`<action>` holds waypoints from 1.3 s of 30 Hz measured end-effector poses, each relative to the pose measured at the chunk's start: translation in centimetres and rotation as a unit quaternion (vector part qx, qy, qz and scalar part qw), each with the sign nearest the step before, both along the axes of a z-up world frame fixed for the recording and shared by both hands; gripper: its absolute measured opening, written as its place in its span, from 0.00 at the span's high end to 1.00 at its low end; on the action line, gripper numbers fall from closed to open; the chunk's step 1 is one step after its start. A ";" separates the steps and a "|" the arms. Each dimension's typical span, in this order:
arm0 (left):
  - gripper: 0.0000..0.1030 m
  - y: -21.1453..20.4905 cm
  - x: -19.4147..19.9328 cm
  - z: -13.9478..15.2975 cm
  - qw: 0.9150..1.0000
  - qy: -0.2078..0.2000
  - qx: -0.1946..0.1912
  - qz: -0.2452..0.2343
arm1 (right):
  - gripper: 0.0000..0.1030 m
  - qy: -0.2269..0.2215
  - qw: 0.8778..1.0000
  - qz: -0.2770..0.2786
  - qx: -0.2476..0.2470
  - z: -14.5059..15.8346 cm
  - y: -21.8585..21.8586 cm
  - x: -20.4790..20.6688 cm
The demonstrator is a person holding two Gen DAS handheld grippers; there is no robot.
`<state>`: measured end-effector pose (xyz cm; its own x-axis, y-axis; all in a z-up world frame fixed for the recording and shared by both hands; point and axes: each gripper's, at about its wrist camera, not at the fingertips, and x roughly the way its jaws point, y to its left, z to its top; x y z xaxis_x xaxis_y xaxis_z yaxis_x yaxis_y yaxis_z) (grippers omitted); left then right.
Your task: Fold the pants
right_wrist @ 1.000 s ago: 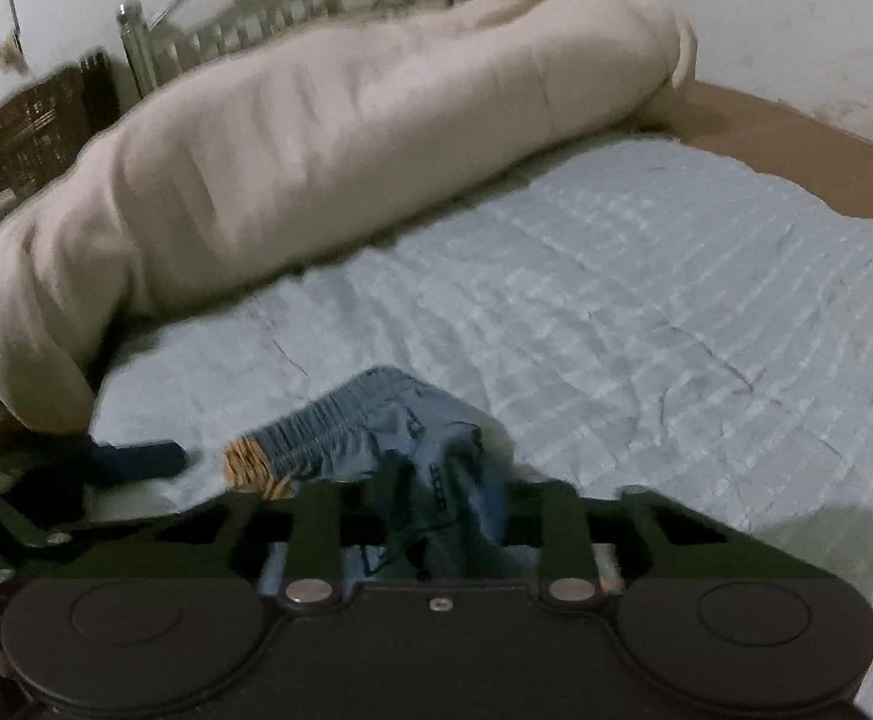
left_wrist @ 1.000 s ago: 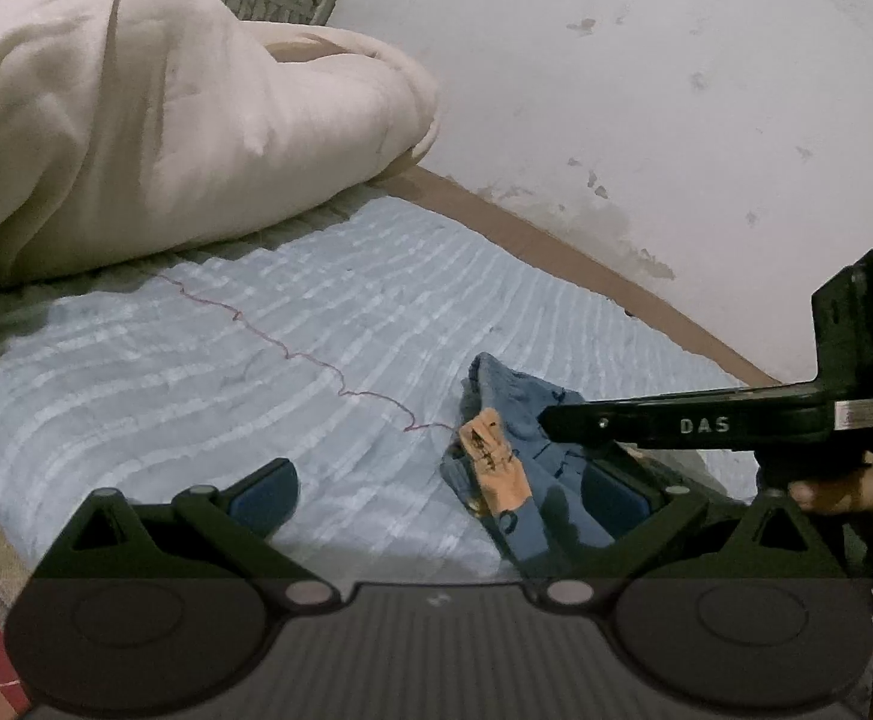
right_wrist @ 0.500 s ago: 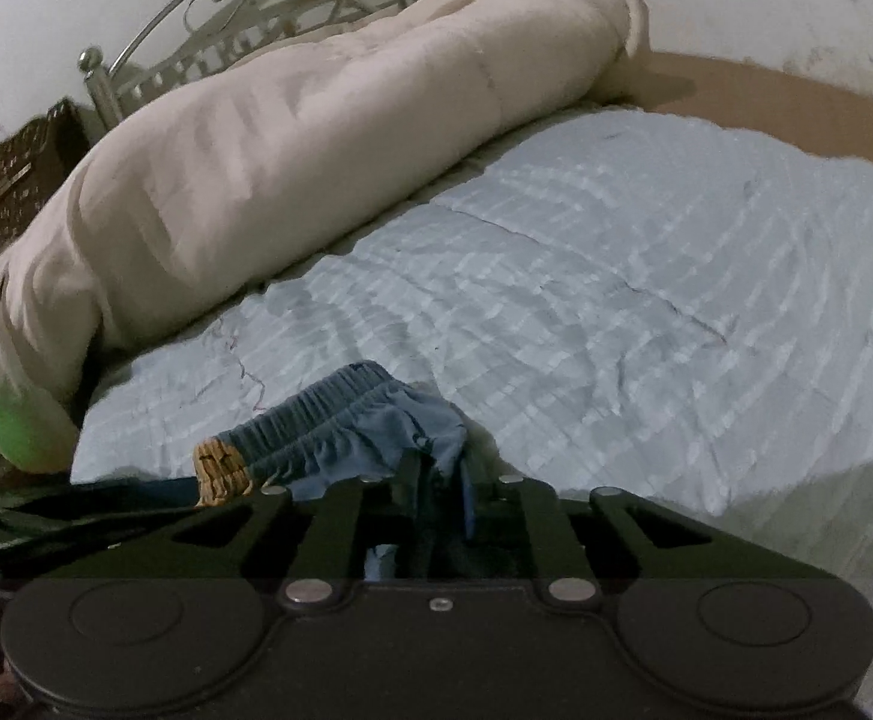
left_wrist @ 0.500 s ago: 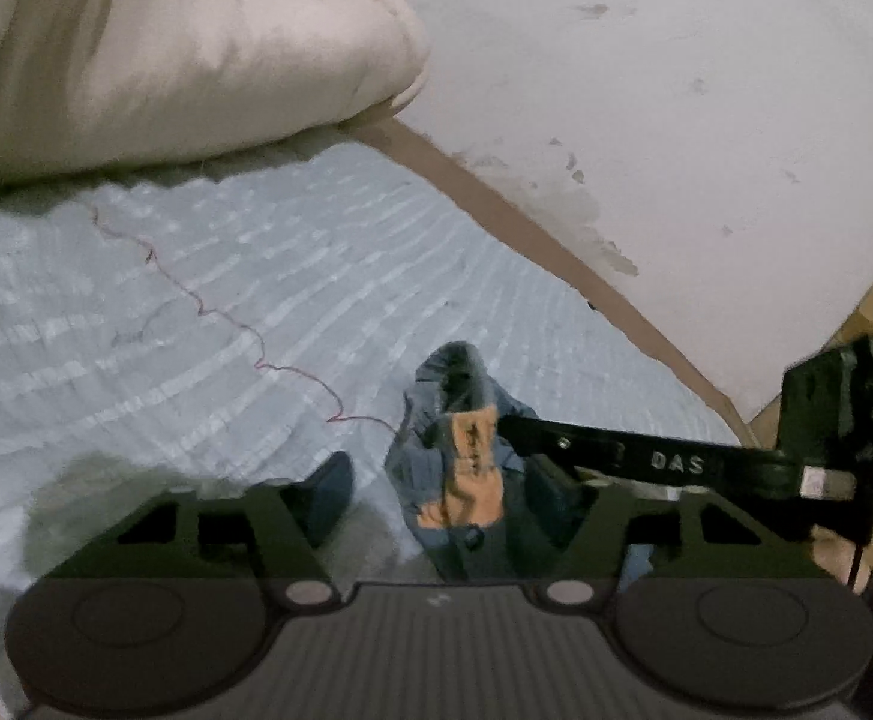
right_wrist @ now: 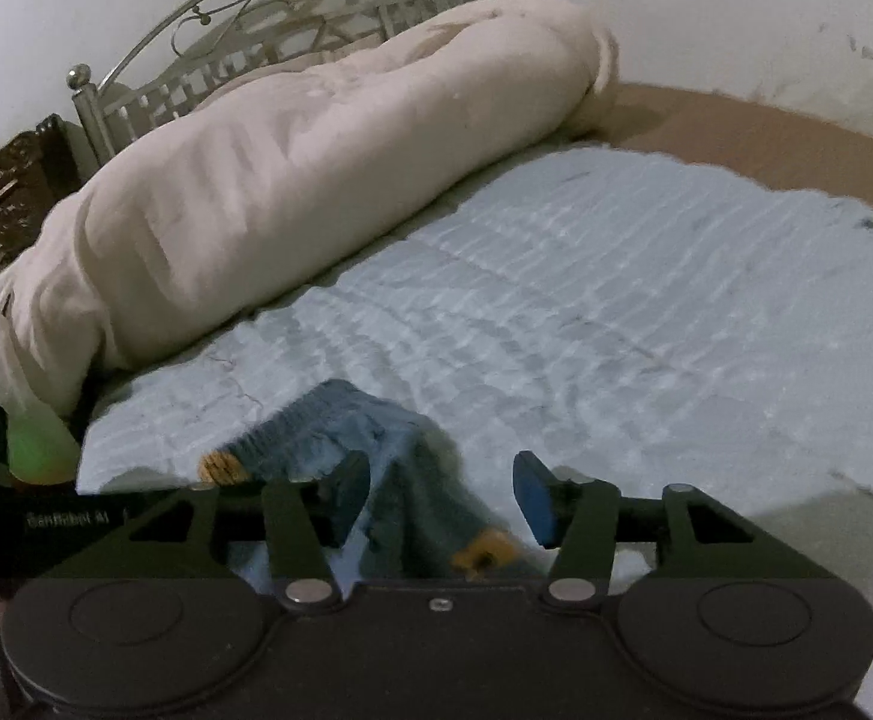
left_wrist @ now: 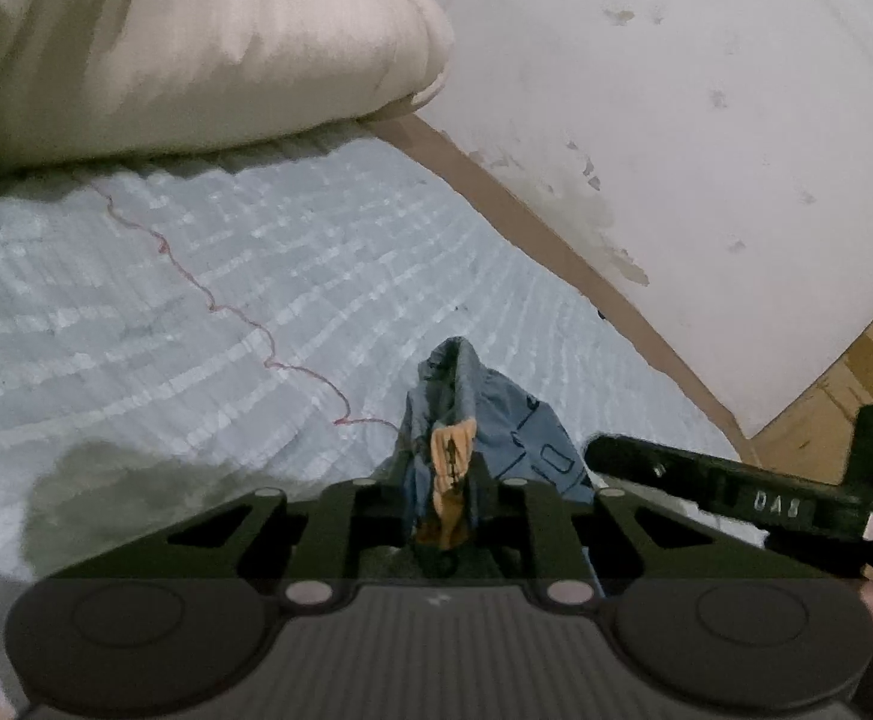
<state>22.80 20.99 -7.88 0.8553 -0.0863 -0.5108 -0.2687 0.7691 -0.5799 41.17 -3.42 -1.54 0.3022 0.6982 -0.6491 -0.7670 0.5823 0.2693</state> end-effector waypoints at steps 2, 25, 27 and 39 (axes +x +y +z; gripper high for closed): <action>0.84 -0.2 -0.4 0.5 1.000 -0.003 0.006 0.006 | 0.46 -0.018 1.000 -0.008 -0.020 0.1 -0.8 -0.2; 0.84 -0.6 -2.5 2.6 0.999 -0.029 0.026 0.014 | 0.07 -0.131 0.984 -0.113 -0.051 0.9 -5.3 -4.0; 0.84 -1.0 -2.7 3.2 0.999 -0.035 0.037 0.013 | 0.01 -0.154 0.977 -0.138 -0.056 1.8 -7.2 -6.4; 0.84 -5.0 -3.6 8.2 0.992 -0.071 0.102 -0.001 | 0.01 -0.246 0.914 -0.291 -0.142 -0.5 -13.1 -18.8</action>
